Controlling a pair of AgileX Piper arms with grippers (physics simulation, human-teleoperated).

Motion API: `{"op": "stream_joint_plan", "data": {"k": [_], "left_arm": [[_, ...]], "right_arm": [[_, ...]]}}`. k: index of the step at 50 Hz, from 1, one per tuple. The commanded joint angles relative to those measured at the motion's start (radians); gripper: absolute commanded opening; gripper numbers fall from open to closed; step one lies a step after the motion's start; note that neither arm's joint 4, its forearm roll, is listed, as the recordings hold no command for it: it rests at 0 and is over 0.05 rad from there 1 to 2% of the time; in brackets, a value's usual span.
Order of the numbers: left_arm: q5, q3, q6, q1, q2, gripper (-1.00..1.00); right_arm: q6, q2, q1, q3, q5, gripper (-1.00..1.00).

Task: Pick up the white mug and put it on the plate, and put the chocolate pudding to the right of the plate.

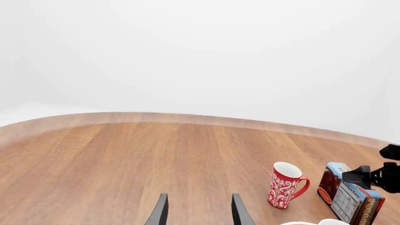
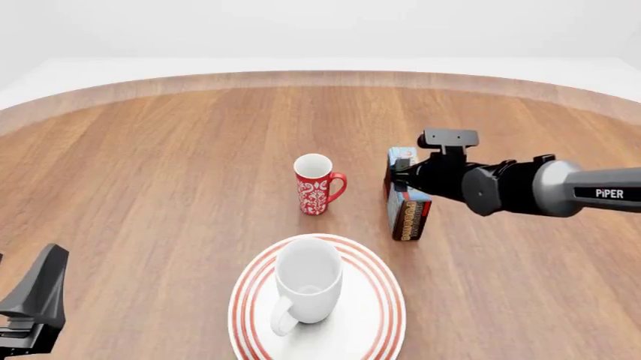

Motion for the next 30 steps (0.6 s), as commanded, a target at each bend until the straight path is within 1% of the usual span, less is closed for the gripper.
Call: {"op": "stream_joint_plan", "data": {"k": [1, 30], "left_arm": [[0.000, 0.000, 0.000, 0.000, 0.000, 1.00], [0.000, 0.000, 0.000, 0.000, 0.000, 1.00]], "right_arm": [[0.004, 0.014, -0.001, 0.007, -0.008, 1.00], [0.011, 0.056, 0.003, 0.020, -0.028, 1.00]]}}
